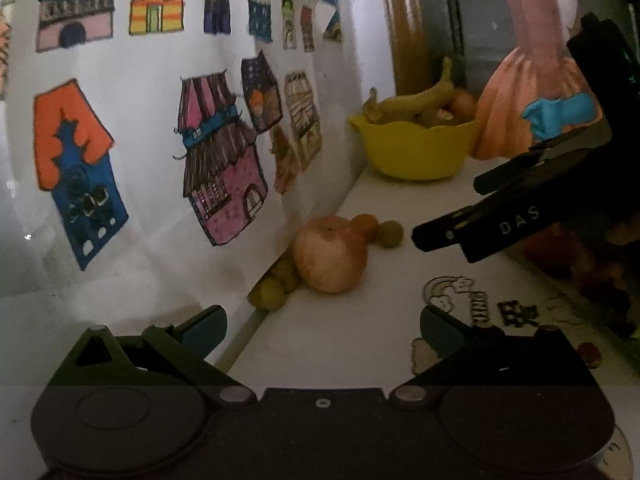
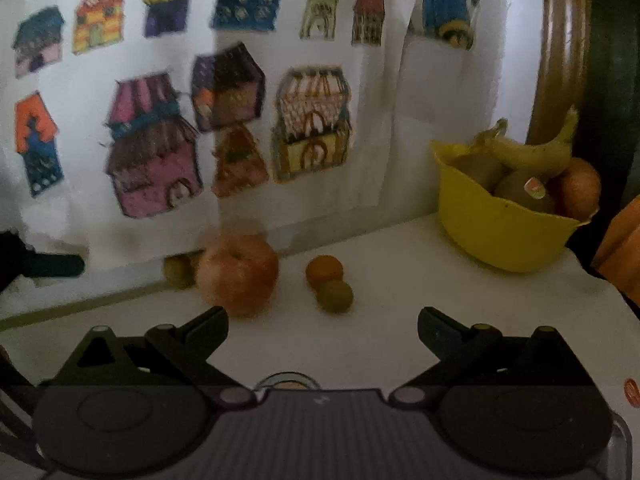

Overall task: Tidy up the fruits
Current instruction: 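Move the left gripper to the red apple while the right gripper reaches a kiwi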

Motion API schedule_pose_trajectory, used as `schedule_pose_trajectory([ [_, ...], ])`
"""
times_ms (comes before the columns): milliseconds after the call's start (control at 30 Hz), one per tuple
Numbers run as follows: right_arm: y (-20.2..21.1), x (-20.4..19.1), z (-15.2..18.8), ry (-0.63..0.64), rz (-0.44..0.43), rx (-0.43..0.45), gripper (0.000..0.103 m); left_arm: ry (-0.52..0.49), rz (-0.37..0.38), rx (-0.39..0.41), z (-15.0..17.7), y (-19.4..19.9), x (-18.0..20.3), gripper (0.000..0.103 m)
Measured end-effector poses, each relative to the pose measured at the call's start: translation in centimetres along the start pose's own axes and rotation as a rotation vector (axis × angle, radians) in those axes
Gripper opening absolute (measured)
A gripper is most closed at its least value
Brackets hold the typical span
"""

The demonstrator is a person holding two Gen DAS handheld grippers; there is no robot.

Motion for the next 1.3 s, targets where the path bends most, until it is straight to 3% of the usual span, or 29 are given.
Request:
schedule_pose_trajectory([
  [233, -3.5, 1.1, 0.0, 0.076, -0.005, -0.066, 0.100, -0.011, -0.002, 0.004, -0.9, -1.8, 0.6, 0.102],
  [400, -5.7, 1.2, -0.1, 0.117, -0.028, -0.122, 0.089, -0.071, 0.002, 0.033, -2.0, -3.0, 1.9, 0.101],
  [533, -6.8, 1.8, -0.7, 0.071, -0.060, -0.147, 0.081, -0.123, 0.005, 0.042, -2.5, -4.3, 2.7, 0.100],
  [800, -7.7, 1.9, -1.3, 0.059, -0.075, -0.163, 0.062, -0.150, -0.004, 0.037, -2.8, -6.4, 2.7, 0.091],
  [1300, -9.6, 1.8, -2.2, 0.048, -0.054, -0.173, 0.038, -0.160, -0.052, -0.003, -3.6, -9.4, 2.1, 0.078],
])
Point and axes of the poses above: each gripper's, at about its wrist camera, not at the fingertips, and y roughly against the way its jaws point, x to its right, z to its underside, the point moved 5 cm from there along -y, roughly the way its jaws point, and after that the axes turned 14 degrees about -y, right-handed, at the moved point
